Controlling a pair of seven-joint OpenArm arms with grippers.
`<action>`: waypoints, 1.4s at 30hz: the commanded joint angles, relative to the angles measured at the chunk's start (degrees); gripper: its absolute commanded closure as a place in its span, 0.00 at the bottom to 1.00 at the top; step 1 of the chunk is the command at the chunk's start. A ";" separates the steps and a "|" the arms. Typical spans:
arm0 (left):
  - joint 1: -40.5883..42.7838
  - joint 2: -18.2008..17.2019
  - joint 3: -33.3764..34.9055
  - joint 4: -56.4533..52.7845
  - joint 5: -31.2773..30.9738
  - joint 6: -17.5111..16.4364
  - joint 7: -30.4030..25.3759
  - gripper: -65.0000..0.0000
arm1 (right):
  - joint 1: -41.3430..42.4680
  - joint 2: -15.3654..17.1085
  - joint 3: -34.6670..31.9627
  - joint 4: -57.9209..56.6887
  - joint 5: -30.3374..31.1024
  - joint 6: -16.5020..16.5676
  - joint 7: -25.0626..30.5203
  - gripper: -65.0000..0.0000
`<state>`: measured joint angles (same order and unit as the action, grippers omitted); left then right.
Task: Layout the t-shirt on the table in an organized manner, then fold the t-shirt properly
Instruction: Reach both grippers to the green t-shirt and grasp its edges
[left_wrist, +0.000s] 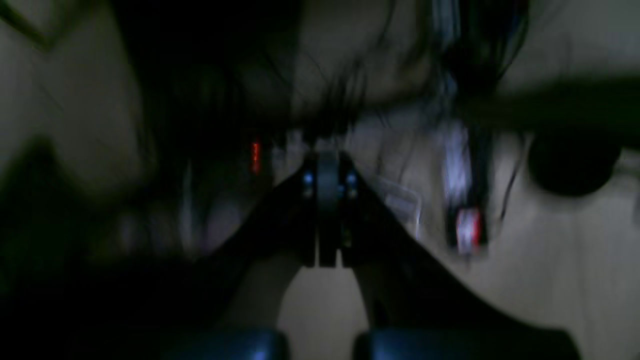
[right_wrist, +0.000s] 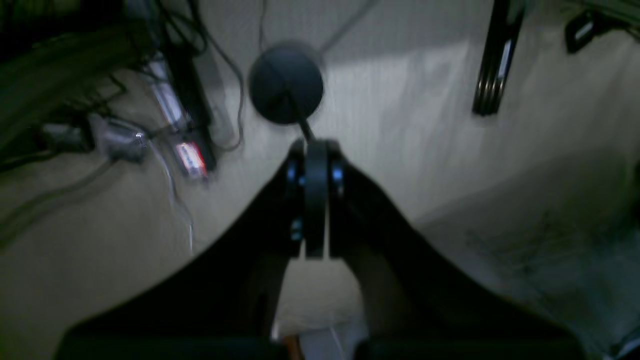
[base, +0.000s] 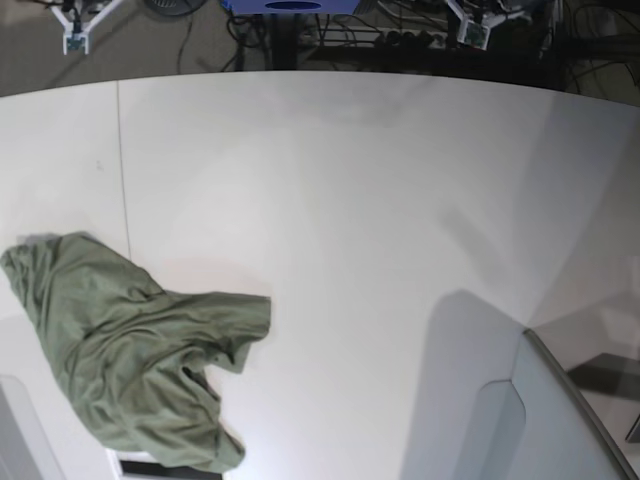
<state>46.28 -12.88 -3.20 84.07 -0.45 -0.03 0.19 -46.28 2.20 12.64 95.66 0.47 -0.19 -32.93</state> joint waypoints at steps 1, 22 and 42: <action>2.64 -0.52 -1.24 3.71 -0.04 0.34 0.12 1.00 | -1.23 0.31 0.32 3.55 -0.25 -0.39 -1.23 0.99; -30.59 1.15 9.14 25.16 0.05 0.25 33.79 1.00 | 37.53 1.54 21.86 8.04 -0.07 22.47 -8.96 0.98; -58.46 17.68 24.26 -25.04 -0.04 0.25 28.43 0.87 | 53.27 3.39 40.41 -17.28 2.39 37.33 -14.06 0.64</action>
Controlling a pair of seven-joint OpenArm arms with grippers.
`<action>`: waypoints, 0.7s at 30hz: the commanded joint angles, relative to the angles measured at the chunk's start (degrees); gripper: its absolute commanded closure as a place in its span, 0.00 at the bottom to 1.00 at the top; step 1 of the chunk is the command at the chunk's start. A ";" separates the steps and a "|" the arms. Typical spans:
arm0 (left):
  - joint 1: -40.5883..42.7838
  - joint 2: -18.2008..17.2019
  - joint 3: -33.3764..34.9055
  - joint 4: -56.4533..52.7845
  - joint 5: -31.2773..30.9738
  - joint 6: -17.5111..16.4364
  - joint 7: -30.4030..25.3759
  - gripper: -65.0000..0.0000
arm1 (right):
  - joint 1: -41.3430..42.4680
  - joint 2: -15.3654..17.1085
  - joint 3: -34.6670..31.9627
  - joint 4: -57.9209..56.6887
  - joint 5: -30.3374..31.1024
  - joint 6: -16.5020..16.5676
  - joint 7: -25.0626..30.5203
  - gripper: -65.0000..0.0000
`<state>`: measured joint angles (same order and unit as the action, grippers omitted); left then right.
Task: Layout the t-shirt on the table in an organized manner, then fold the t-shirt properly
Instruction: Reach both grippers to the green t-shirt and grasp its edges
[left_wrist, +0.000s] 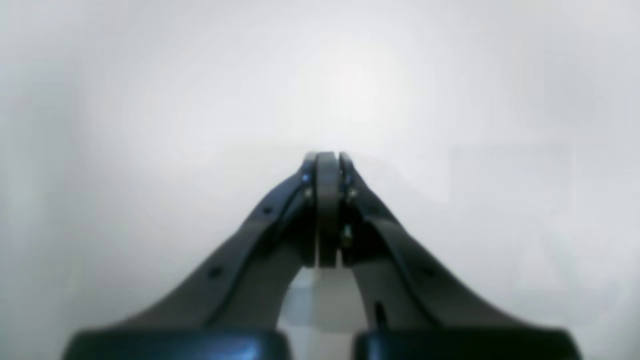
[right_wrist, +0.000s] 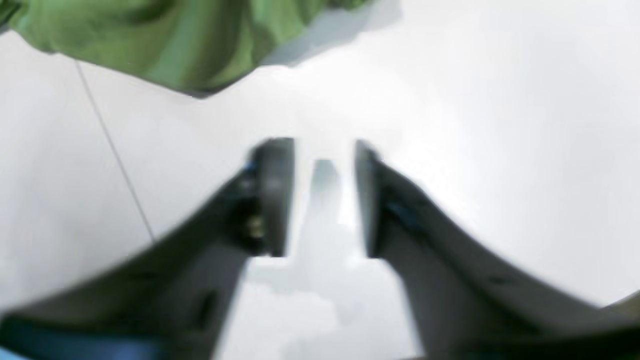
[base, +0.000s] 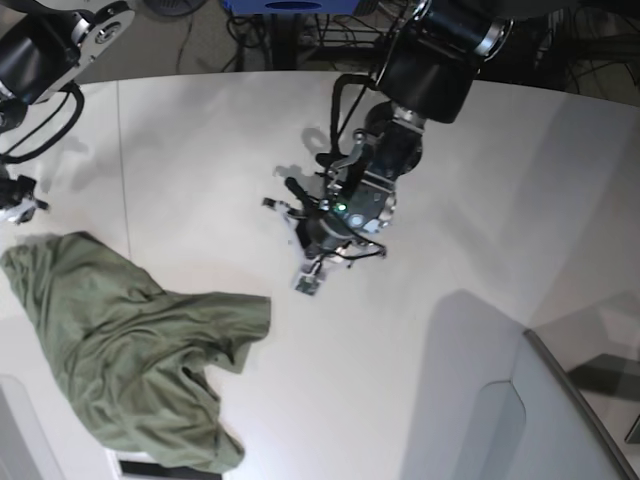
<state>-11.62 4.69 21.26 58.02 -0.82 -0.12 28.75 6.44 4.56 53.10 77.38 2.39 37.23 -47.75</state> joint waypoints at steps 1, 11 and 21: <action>-1.09 0.98 0.50 -1.10 0.34 0.34 -2.69 0.75 | 0.29 1.38 1.18 0.99 1.87 2.28 0.41 0.52; -3.20 3.00 -1.43 -4.52 -2.92 0.34 -15.17 0.22 | -4.72 4.89 2.85 0.37 6.44 2.77 0.85 0.22; -17.79 3.18 -2.40 -13.23 -6.43 0.34 -15.35 0.22 | -4.55 4.89 2.77 0.29 6.27 2.77 0.85 0.22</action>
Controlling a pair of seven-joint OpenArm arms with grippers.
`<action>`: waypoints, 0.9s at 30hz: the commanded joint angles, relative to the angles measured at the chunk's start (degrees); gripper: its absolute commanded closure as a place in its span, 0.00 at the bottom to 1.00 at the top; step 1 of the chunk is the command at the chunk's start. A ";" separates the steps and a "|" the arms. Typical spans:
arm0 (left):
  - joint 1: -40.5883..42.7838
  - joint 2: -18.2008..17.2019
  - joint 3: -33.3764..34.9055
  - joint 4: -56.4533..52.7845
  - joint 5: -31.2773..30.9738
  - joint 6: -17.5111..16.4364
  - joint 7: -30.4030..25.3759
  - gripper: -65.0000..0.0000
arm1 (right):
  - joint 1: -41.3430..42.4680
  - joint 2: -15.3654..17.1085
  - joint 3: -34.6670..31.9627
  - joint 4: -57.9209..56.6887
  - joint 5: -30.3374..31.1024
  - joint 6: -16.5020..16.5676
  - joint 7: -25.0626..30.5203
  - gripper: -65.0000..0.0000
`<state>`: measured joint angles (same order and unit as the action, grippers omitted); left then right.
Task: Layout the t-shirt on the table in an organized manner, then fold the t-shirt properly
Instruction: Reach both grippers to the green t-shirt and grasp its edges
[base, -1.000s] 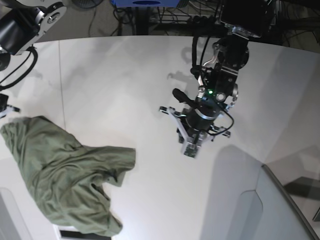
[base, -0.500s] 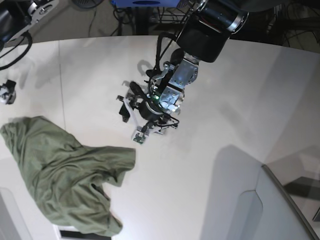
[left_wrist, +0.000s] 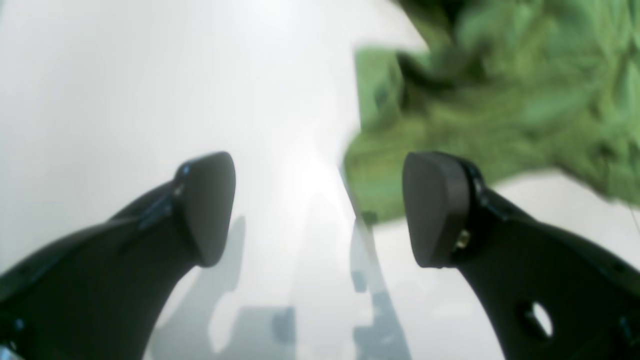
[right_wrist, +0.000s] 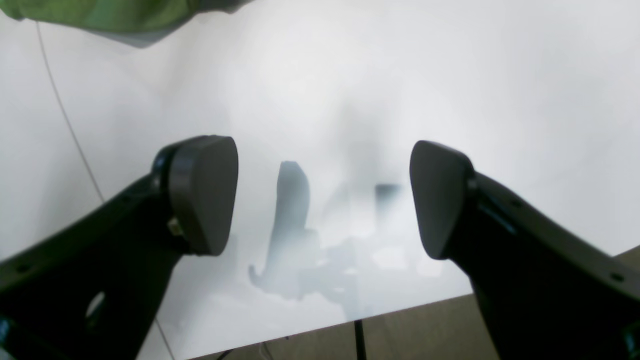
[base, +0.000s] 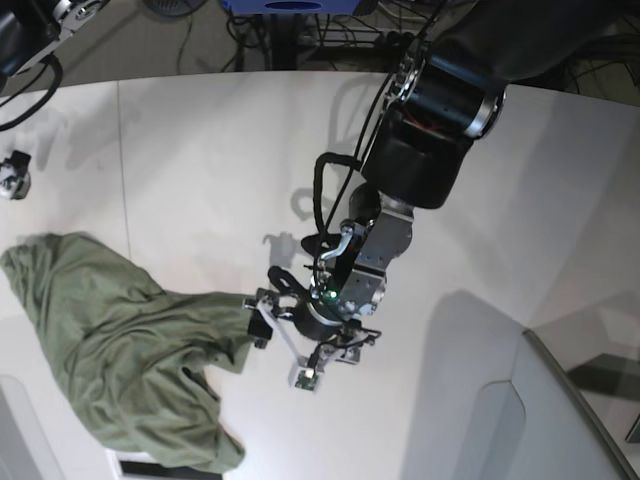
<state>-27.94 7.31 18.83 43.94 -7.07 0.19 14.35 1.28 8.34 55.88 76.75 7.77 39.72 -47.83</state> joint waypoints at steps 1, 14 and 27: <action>-3.22 1.00 0.03 -0.82 -0.18 0.03 -1.03 0.22 | 0.61 1.11 -0.01 0.92 0.89 0.28 0.93 0.22; -15.88 1.69 9.61 -23.59 -3.79 -6.12 -13.87 0.22 | 1.31 1.02 -0.01 0.92 0.89 0.28 0.93 0.31; -8.41 0.12 20.60 -10.84 -17.24 -7.35 -13.69 0.96 | 3.16 2.43 -10.73 0.92 0.89 0.28 4.63 0.72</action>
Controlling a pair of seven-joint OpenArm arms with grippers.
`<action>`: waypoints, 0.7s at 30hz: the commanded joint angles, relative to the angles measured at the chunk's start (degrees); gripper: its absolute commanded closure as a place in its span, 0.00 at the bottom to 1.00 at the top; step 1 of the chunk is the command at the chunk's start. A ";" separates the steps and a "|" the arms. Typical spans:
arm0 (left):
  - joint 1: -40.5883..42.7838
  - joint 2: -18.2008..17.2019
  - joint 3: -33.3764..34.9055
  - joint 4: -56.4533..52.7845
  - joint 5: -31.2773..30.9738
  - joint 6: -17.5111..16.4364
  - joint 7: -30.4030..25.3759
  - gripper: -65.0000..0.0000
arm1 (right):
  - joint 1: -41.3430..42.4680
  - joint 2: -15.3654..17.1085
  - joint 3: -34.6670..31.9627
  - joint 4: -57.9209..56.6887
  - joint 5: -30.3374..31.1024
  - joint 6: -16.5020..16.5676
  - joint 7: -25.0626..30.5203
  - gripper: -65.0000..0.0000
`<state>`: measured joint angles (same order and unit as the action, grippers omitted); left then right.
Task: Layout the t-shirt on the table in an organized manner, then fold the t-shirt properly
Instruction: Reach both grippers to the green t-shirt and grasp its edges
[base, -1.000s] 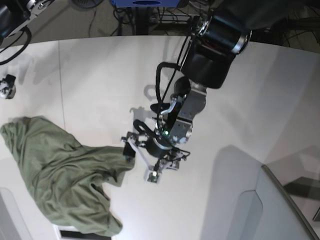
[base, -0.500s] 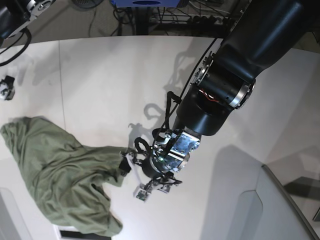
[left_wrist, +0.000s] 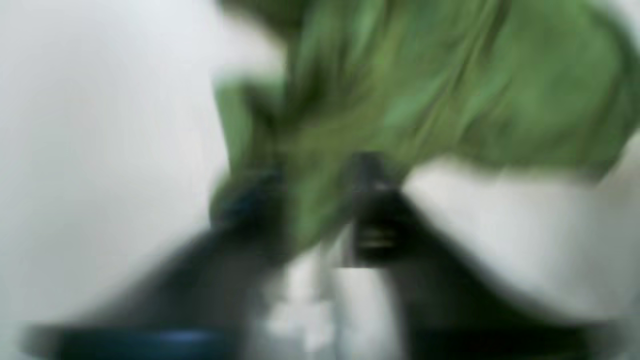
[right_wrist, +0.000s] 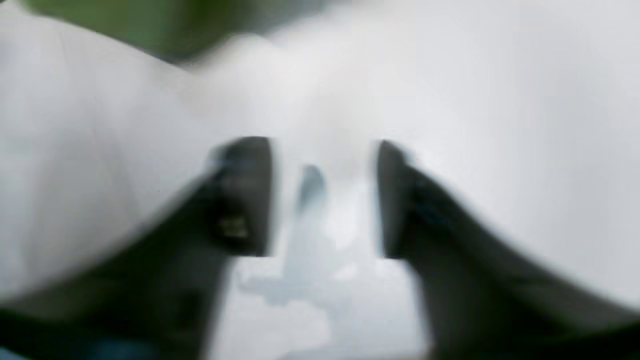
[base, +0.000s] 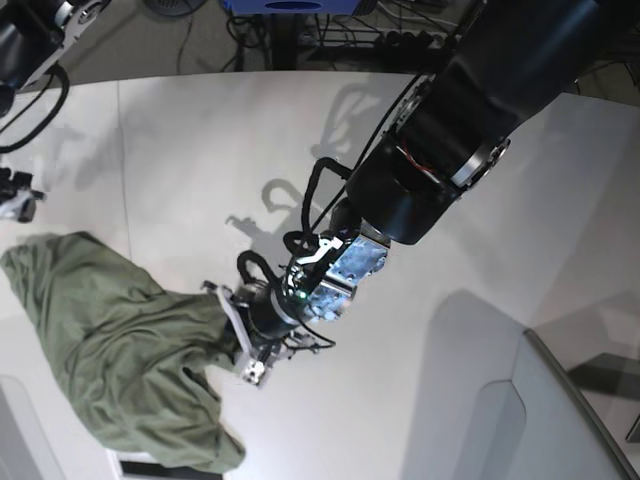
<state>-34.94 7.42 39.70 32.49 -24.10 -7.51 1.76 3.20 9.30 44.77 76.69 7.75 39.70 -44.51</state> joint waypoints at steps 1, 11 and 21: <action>-0.36 -0.52 -0.27 2.02 -0.83 0.34 -1.10 1.00 | 1.94 1.91 -2.62 0.90 0.91 0.30 2.18 0.85; 18.89 -15.46 -11.79 33.84 -1.09 6.67 9.54 1.00 | 15.74 4.02 -20.47 -16.60 0.91 -3.88 9.74 1.00; 35.60 -25.40 -20.67 58.10 -1.00 7.64 12.17 1.00 | 30.42 5.25 -29.17 -48.07 0.91 -9.51 26.09 1.00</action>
<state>1.83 -17.96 19.31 89.32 -24.91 0.23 15.90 32.18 13.80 15.66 27.46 8.08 29.56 -19.25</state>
